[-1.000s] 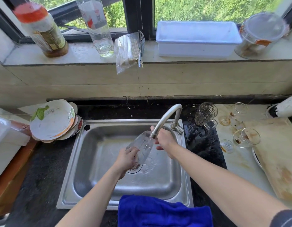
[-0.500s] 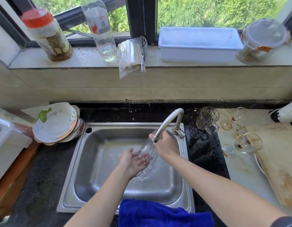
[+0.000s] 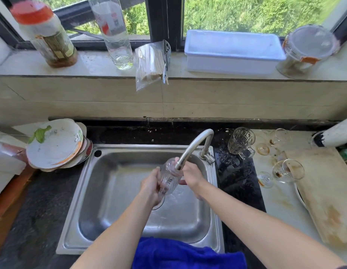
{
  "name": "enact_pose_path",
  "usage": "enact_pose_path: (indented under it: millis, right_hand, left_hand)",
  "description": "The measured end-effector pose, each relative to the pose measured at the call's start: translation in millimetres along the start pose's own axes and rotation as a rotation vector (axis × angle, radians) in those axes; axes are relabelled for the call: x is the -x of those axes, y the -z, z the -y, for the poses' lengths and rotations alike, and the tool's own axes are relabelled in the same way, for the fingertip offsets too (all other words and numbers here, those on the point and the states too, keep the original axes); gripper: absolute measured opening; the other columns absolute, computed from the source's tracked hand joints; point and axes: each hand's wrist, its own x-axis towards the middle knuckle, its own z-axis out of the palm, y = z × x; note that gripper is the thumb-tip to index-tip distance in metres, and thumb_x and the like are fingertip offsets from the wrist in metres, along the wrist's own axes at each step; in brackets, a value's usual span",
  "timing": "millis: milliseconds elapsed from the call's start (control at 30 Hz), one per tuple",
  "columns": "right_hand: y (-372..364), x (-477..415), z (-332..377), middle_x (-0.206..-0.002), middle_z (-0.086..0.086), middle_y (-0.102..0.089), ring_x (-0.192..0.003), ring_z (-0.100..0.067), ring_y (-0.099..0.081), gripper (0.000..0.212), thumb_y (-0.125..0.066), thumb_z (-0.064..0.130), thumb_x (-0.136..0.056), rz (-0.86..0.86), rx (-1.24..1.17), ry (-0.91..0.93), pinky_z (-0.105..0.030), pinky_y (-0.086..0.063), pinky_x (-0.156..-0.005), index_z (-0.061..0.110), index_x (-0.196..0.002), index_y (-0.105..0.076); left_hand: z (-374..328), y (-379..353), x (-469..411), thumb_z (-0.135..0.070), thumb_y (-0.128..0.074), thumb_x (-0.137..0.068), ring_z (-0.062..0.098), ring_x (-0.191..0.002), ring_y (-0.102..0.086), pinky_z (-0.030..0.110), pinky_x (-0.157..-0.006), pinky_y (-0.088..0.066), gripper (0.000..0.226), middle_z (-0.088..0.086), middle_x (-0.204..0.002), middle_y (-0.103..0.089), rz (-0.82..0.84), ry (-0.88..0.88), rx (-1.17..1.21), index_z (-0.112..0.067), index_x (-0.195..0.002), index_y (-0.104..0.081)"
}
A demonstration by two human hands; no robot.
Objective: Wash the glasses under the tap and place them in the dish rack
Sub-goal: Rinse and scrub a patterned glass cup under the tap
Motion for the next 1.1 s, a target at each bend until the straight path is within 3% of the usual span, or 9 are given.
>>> enact_pose_path:
  millis: [67, 133, 333, 567, 800, 867, 967, 1000, 1100]
  right_hand:
    - [-1.3, 1.1, -3.5, -0.098, 0.005, -0.067, -0.086, -0.010, -0.058, 0.028, -0.039, 0.030, -0.101, -0.080, -0.036, -0.031, -0.029, -0.047, -0.071, 0.022, -0.097, -0.066]
    - [-2.6, 3.7, -10.7, -0.109, 0.008, -0.064, -0.093, -0.007, -0.062, 0.030, -0.034, 0.035, -0.103, -0.129, -0.073, -0.059, -0.031, -0.055, -0.073, 0.024, -0.114, -0.060]
    - [18.7, -0.3, -17.1, -0.107, -0.011, -0.066, -0.083, -0.028, -0.068, 0.036, -0.060, 0.055, -0.087, -0.206, -0.307, -0.282, -0.033, -0.058, -0.063, 0.023, -0.104, -0.060]
    - [36.5, -9.3, -35.5, -0.086, -0.014, -0.060, -0.063, -0.018, -0.055, 0.049, -0.061, 0.051, -0.087, -0.086, -0.530, -0.534, -0.025, -0.048, -0.046, 0.012, -0.114, -0.050]
    - [47.4, -10.3, -49.4, -0.048, 0.002, -0.042, -0.052, -0.006, -0.034, 0.049, -0.045, 0.055, -0.095, -0.024, -0.637, -0.709, -0.015, -0.020, -0.030, 0.007, -0.092, -0.053]
    - [48.7, -12.6, -49.8, -0.051, 0.002, -0.038, -0.049, -0.006, -0.035, 0.042, -0.049, 0.047, -0.096, -0.027, -0.709, -0.756, -0.014, -0.016, -0.026, 0.007, -0.085, -0.053]
    - [49.6, -16.7, -55.4, -0.055, 0.003, -0.037, -0.036, -0.005, -0.034, 0.046, -0.050, 0.042, -0.097, 0.006, -0.797, -0.788, -0.016, -0.017, -0.024, -0.003, -0.098, -0.056]
    - [49.4, -18.5, -57.2, -0.051, 0.003, -0.036, -0.034, -0.005, -0.033, 0.052, -0.050, 0.043, -0.096, 0.009, -0.826, -0.797, -0.016, -0.017, -0.023, -0.008, -0.102, -0.054]
    - [49.3, -21.4, -56.7, -0.046, 0.003, -0.036, -0.033, -0.006, -0.034, 0.048, -0.050, 0.042, -0.097, 0.066, -0.879, -0.784, -0.016, -0.017, -0.023, -0.006, -0.098, -0.054]
  left_hand:
    - [-1.1, -3.4, 6.2, -0.029, -0.067, -0.085, 0.017, -0.040, -0.051, 0.023, -0.048, -0.047, 0.028, 0.004, -0.050, -0.052, -0.076, -0.114, 0.031, -0.012, -0.068, -0.052]
    - [-2.3, -8.3, 12.2, -0.020, -0.058, -0.094, 0.015, -0.031, -0.036, 0.022, -0.041, -0.033, 0.031, 0.000, -0.039, -0.036, -0.094, -0.226, -0.022, -0.012, -0.067, -0.045]
    - [-7.1, -16.4, 21.2, -0.007, -0.052, -0.097, 0.020, -0.049, -0.048, 0.028, -0.049, -0.045, 0.004, 0.007, -0.055, -0.050, -0.034, -0.386, -0.032, -0.007, -0.096, -0.055]
    - [-10.9, -23.2, 44.1, -0.002, -0.052, -0.095, 0.021, -0.060, -0.067, 0.019, -0.052, -0.049, 0.017, 0.017, -0.074, -0.067, 0.180, -0.515, -0.454, -0.003, -0.112, -0.054]
    - [-29.1, -39.9, 62.1, 0.014, -0.042, -0.087, 0.027, -0.066, -0.070, 0.037, -0.072, -0.056, 0.026, 0.008, -0.073, -0.071, 0.390, -0.403, -0.840, -0.006, -0.087, -0.060]
    - [-30.9, -40.1, 62.0, 0.006, -0.045, -0.090, 0.023, -0.055, -0.066, 0.032, -0.060, -0.055, 0.024, 0.010, -0.071, -0.070, 0.293, -0.527, -0.918, -0.008, -0.084, -0.064]
    - [-37.6, -34.7, 54.5, -0.010, -0.055, -0.087, 0.015, -0.057, -0.058, 0.028, -0.056, -0.048, 0.017, -0.001, -0.066, -0.065, -0.065, -0.941, -1.123, -0.016, -0.088, -0.071]
    - [-37.5, -33.5, 54.4, -0.012, -0.057, -0.086, 0.013, -0.060, -0.055, 0.026, -0.057, -0.043, 0.016, -0.005, -0.066, -0.061, -0.085, -0.924, -1.188, -0.021, -0.090, -0.070]
    - [-26.7, -32.4, 52.2, -0.011, -0.055, -0.086, 0.018, -0.063, -0.062, 0.027, -0.055, -0.045, 0.009, 0.004, -0.078, -0.061, 0.102, -0.511, -1.206, -0.016, -0.088, -0.062]
